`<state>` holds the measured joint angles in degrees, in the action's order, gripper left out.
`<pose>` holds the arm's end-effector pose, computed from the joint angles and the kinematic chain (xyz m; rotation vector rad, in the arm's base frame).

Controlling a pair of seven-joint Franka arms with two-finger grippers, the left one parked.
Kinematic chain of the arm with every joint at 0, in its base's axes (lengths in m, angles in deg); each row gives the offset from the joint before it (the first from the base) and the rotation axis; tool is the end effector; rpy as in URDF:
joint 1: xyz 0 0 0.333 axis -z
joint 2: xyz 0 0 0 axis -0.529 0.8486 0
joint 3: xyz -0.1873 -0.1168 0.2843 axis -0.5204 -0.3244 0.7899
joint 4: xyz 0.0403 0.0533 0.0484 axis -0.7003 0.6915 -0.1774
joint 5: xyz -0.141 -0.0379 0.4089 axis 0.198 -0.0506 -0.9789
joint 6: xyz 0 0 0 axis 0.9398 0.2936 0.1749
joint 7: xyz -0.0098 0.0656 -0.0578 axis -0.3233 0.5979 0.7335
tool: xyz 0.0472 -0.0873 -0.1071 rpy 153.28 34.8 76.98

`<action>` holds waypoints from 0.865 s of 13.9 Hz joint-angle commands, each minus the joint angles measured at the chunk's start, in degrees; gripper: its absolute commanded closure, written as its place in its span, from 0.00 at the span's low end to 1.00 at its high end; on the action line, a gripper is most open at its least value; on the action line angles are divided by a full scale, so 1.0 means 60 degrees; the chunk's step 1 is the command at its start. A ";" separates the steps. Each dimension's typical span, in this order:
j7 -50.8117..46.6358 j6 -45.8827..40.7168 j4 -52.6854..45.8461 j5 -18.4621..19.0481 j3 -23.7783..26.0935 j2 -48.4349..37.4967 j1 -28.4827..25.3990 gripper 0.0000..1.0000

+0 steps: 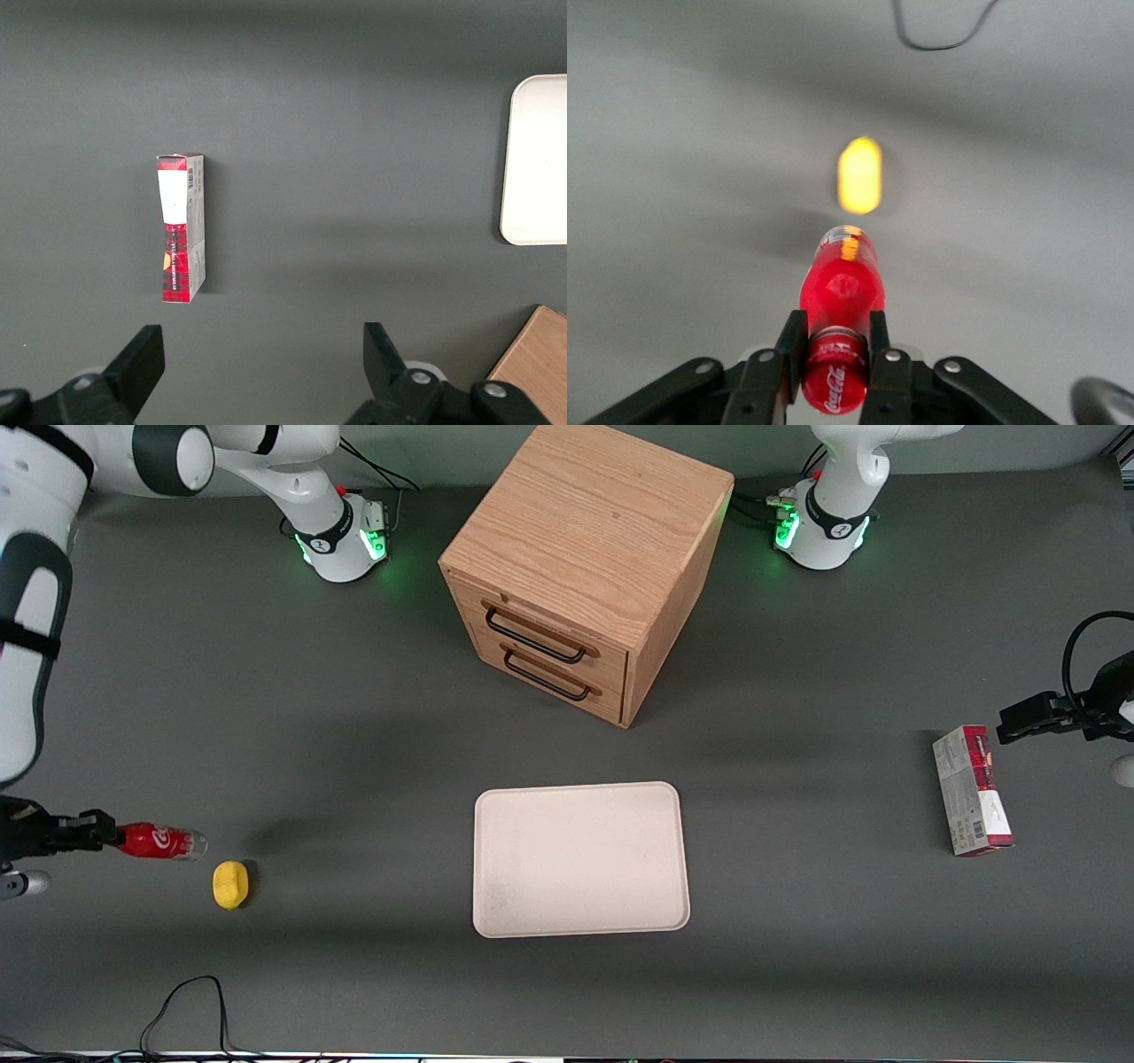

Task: Place coke bottle on tray
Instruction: 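Lift the held bottle and carry it toward the white tray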

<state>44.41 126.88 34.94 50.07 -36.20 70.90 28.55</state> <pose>0.7565 -0.1217 0.4658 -3.0800 -0.3248 0.1464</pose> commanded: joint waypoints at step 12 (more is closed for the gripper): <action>-0.8900 0.0367 -0.0774 0.4043 0.8076 0.0343 -0.0124 1.00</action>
<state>-7.25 126.08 33.01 69.50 7.75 67.65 27.53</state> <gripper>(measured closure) 0.678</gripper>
